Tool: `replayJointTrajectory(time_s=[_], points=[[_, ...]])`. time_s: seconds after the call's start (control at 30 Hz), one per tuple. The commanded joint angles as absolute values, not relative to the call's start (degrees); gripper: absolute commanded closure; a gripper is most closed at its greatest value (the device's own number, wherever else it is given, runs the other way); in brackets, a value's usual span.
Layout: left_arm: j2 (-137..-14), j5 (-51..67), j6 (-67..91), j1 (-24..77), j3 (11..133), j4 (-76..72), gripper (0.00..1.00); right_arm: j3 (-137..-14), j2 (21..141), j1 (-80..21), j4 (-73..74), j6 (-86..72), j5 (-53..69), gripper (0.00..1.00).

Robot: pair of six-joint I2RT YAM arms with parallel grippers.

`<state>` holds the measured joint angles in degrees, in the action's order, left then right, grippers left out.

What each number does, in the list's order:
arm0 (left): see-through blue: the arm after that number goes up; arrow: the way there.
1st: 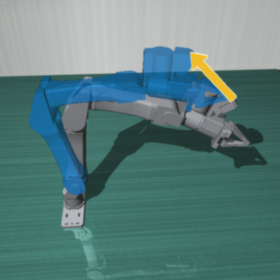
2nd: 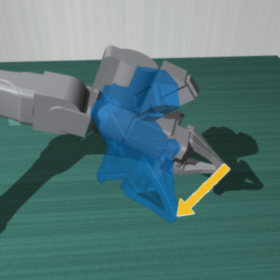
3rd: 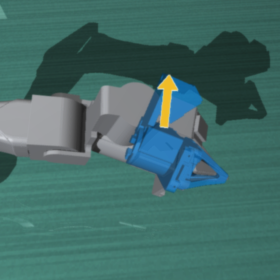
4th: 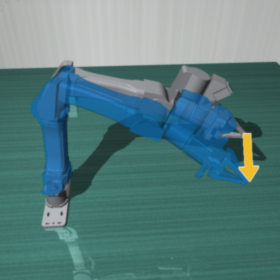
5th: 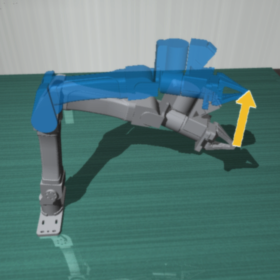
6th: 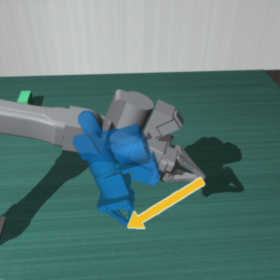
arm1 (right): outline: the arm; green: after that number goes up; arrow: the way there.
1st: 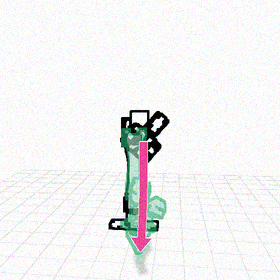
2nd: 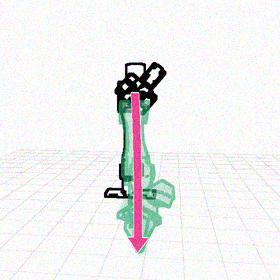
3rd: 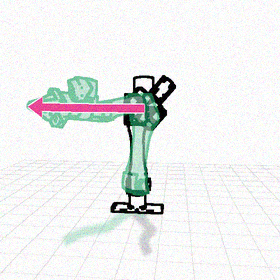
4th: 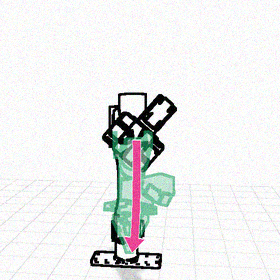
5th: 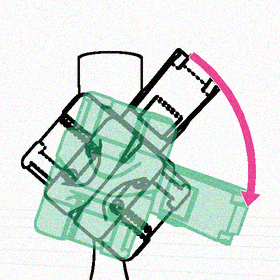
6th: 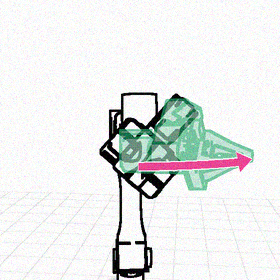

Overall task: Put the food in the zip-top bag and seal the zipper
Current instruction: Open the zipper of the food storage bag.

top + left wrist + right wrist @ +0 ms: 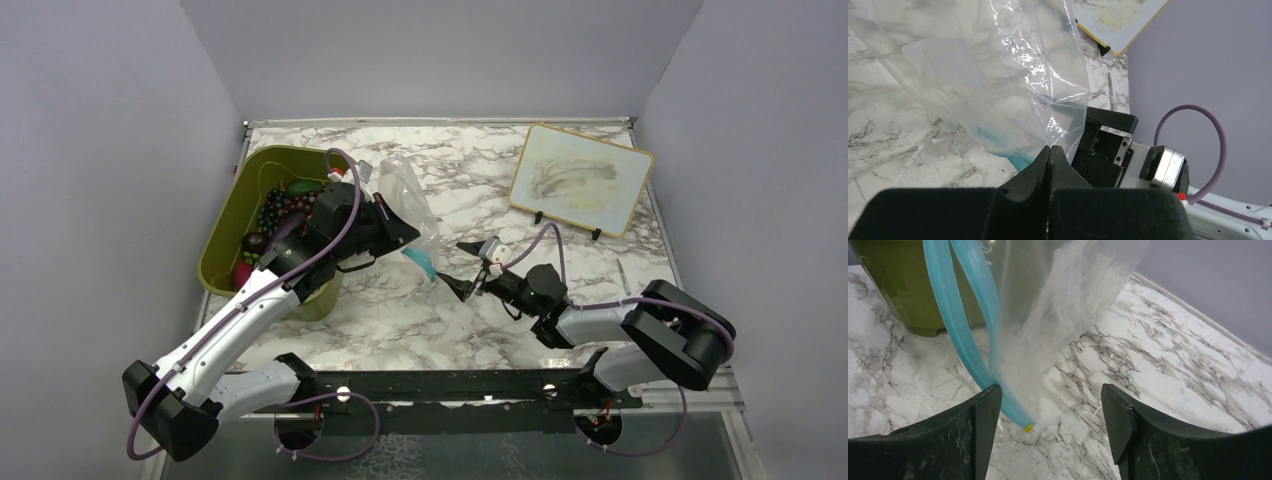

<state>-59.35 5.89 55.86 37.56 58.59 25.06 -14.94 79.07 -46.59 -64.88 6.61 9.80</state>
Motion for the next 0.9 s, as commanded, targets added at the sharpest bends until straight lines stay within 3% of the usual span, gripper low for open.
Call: replayJointTrajectory(time_s=[0.0, 0.5, 0.63, 0.73, 0.87], points=[[-57.96, 4.73, 58.37, 37.57, 60.63, 24.69, 1.0, -16.42, 82.87, -48.23, -76.99, 11.25, 7.05, 0.29], [-58.83, 4.07, 60.47, 37.56, 60.15, 24.29, 1.0, -16.21, 89.62, -53.58, -81.18, 11.32, 8.73, 0.34], [-58.11, 3.69, 60.17, 37.58, 59.34, 24.31, 1.0, -14.89, 89.34, -53.61, -82.68, 11.82, 6.35, 0.61], [-57.51, 2.83, 59.54, 37.55, 58.58, 24.49, 1.0, -13.26, 87.72, -53.61, -83.05, 12.36, 6.79, 0.67], [-57.66, 3.2, 57.25, 37.58, 58.68, 24.5, 1.0, -12.4, 85.73, -53.61, -81.18, 11.02, 8.95, 0.94]])
